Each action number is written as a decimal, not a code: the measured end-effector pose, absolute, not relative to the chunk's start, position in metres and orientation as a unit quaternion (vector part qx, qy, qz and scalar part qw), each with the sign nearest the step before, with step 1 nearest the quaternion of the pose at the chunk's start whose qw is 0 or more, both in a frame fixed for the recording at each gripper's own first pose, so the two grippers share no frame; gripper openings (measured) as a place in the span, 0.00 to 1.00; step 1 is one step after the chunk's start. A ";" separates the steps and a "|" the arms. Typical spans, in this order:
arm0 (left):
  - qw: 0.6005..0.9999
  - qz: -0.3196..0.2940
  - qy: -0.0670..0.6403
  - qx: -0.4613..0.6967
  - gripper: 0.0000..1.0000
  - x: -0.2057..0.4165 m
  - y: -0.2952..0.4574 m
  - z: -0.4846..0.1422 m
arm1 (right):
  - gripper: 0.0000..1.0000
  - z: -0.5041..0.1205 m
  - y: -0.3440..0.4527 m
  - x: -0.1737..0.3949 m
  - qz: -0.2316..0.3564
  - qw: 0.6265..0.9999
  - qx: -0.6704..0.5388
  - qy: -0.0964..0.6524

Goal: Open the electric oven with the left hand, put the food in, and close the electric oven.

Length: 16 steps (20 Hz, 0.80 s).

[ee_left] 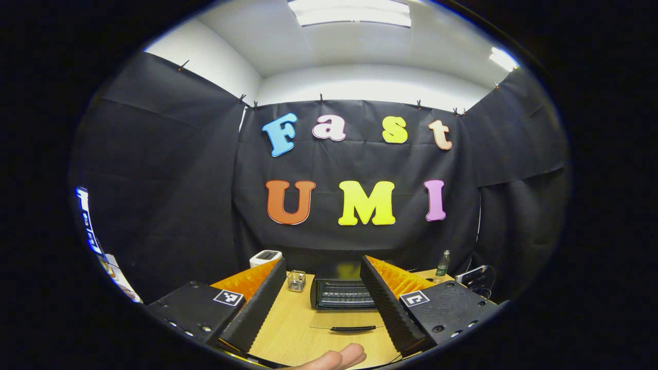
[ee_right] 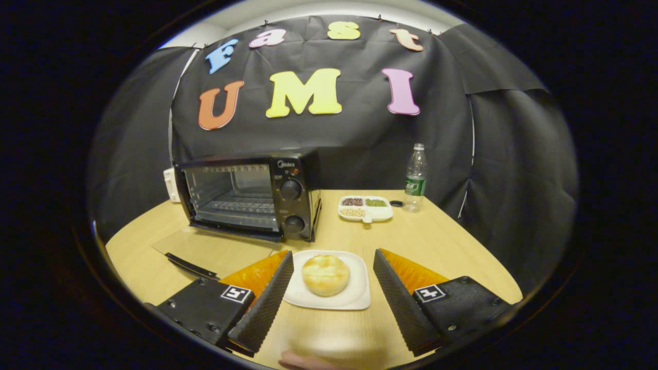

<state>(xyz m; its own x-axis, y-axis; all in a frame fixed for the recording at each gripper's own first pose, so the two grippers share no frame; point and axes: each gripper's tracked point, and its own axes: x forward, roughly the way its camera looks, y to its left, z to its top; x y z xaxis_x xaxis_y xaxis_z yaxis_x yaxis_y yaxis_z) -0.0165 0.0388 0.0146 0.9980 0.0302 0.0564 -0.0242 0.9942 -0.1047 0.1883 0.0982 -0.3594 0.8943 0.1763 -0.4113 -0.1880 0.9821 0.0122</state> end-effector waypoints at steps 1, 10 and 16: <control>0.998 0.014 -0.036 -0.047 0.95 -0.019 0.039 0.019 | 1.00 -0.370 0.101 0.194 0.096 0.970 -0.011 0.223; 0.997 0.016 -0.067 -0.046 0.95 -0.015 0.037 0.033 | 1.00 -0.424 0.113 0.224 0.108 0.948 -0.025 0.297; 0.997 0.017 -0.066 -0.046 0.95 -0.010 0.040 0.030 | 0.95 -0.434 0.115 0.231 0.101 0.941 0.006 0.323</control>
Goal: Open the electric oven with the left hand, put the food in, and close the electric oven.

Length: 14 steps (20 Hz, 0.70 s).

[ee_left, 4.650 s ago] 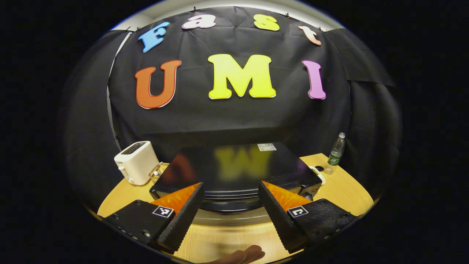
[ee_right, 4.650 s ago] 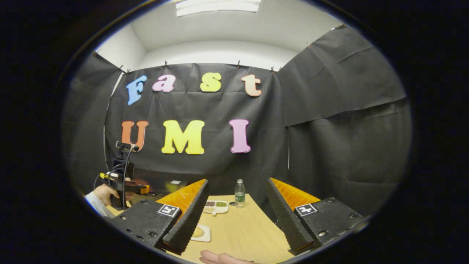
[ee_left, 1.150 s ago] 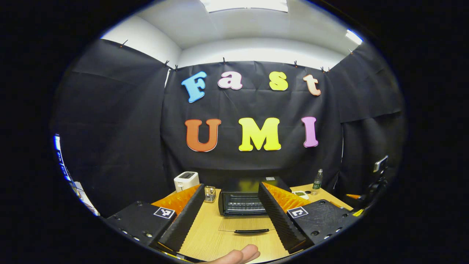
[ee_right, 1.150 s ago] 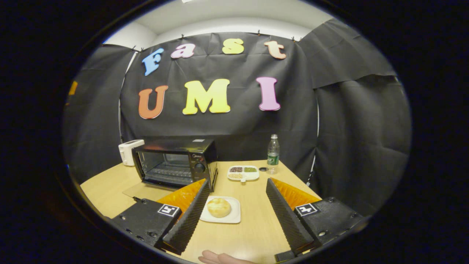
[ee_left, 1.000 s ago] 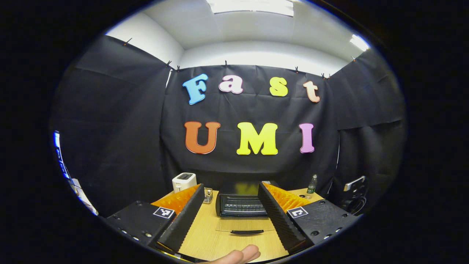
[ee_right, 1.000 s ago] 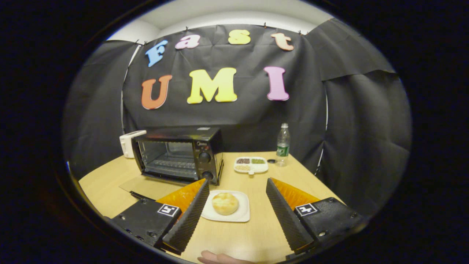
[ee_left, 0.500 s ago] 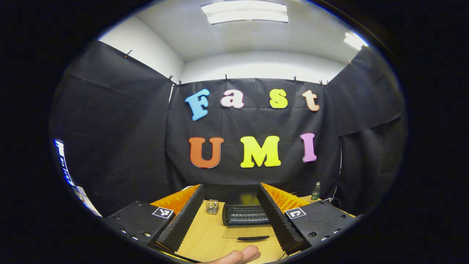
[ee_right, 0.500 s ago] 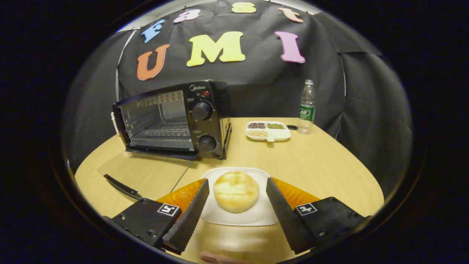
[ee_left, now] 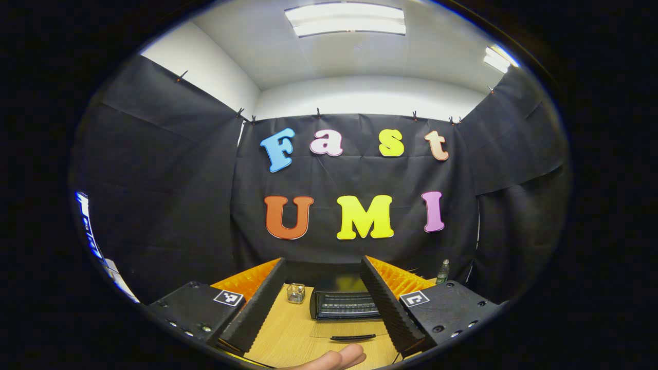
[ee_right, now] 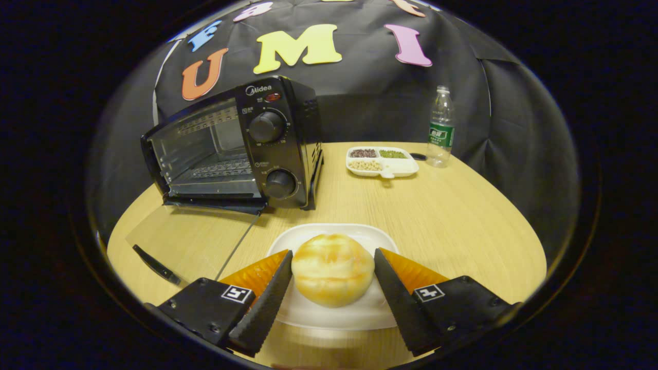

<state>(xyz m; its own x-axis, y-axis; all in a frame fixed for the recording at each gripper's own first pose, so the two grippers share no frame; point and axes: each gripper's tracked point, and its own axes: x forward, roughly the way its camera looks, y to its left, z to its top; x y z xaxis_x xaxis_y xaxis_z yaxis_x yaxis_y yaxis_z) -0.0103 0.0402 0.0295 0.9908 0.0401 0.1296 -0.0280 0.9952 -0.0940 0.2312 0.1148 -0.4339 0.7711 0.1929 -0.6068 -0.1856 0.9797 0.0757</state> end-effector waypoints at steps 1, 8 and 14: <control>0.997 0.019 -0.065 -0.047 0.95 -0.010 0.043 0.029 | 0.94 -0.434 0.114 0.231 0.101 0.941 0.009 0.324; 0.997 0.012 -0.054 -0.051 0.95 -0.014 0.045 0.022 | 0.88 -0.412 0.113 0.221 0.096 0.945 0.057 0.306; 0.997 -0.005 -0.056 -0.053 0.95 -0.027 0.044 0.021 | 0.87 -0.353 0.131 0.197 0.113 0.956 0.082 0.257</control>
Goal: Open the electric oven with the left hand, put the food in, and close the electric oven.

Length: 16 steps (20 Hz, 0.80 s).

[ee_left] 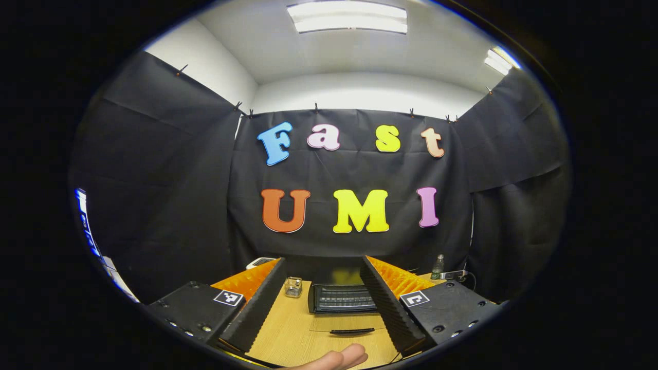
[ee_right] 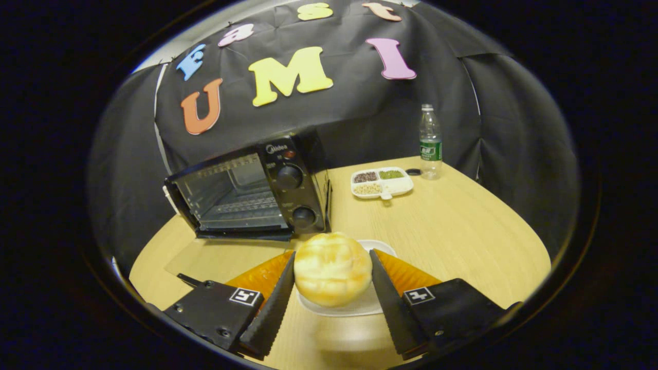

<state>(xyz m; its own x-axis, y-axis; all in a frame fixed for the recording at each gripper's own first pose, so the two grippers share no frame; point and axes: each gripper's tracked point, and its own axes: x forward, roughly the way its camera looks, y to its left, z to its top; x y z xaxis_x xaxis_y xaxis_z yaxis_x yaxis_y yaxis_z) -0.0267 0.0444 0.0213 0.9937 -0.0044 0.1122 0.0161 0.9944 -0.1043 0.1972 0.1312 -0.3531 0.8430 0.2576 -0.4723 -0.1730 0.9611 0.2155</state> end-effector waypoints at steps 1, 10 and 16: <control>0.997 -0.004 -0.059 -0.052 0.95 -0.029 0.047 0.022 | 0.87 -0.346 0.139 0.194 0.116 0.956 0.092 0.252; 0.998 -0.016 -0.053 -0.042 0.95 -0.027 0.052 0.011 | 0.82 -0.314 0.250 0.212 0.178 0.932 0.217 0.229; 0.999 -0.015 -0.032 -0.027 0.95 -0.006 0.058 -0.011 | 0.86 -0.326 0.313 0.269 0.174 0.939 0.219 0.200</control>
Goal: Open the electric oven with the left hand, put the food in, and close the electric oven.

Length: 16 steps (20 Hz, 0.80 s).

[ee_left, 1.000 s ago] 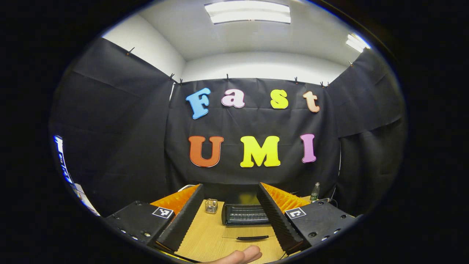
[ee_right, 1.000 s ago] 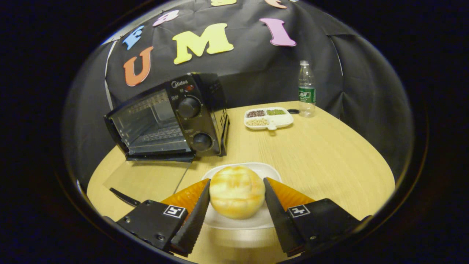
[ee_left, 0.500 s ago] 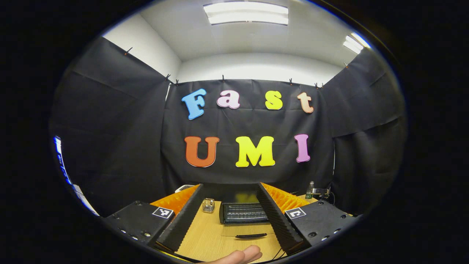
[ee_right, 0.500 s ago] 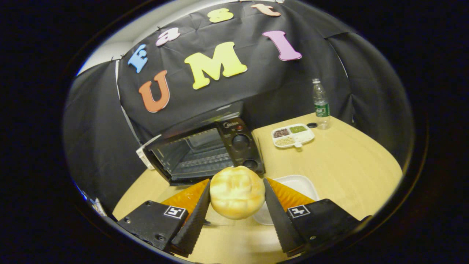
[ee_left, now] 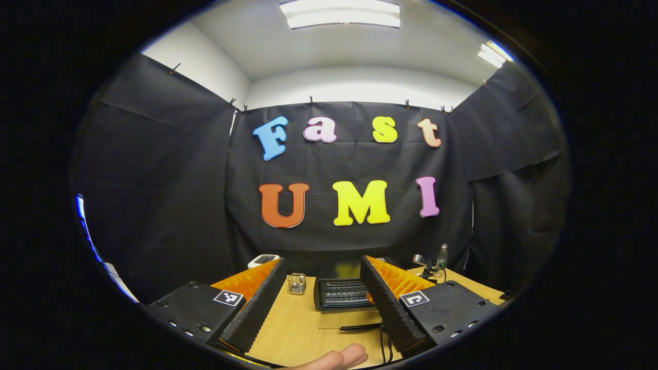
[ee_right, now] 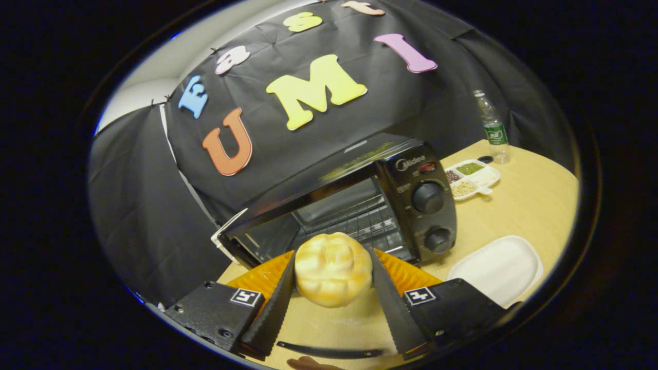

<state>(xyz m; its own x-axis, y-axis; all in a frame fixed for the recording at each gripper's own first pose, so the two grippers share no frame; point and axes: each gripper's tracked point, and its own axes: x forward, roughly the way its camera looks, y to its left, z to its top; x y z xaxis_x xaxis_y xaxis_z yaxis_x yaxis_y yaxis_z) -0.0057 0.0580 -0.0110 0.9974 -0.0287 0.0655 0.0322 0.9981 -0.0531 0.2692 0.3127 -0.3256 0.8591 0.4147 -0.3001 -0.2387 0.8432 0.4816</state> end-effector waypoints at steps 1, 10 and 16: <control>0.999 -0.011 -0.029 -0.025 0.95 0.000 0.061 -0.015 | 0.82 -0.330 0.321 0.280 0.174 0.941 0.210 0.202; 1.000 0.002 0.006 -0.023 0.95 0.040 0.080 -0.050 | 0.86 -0.349 0.357 0.360 0.160 0.963 0.120 0.181; 0.999 0.007 0.027 -0.021 0.95 0.056 0.084 -0.070 | 0.93 -0.357 0.363 0.378 0.153 0.973 0.052 0.163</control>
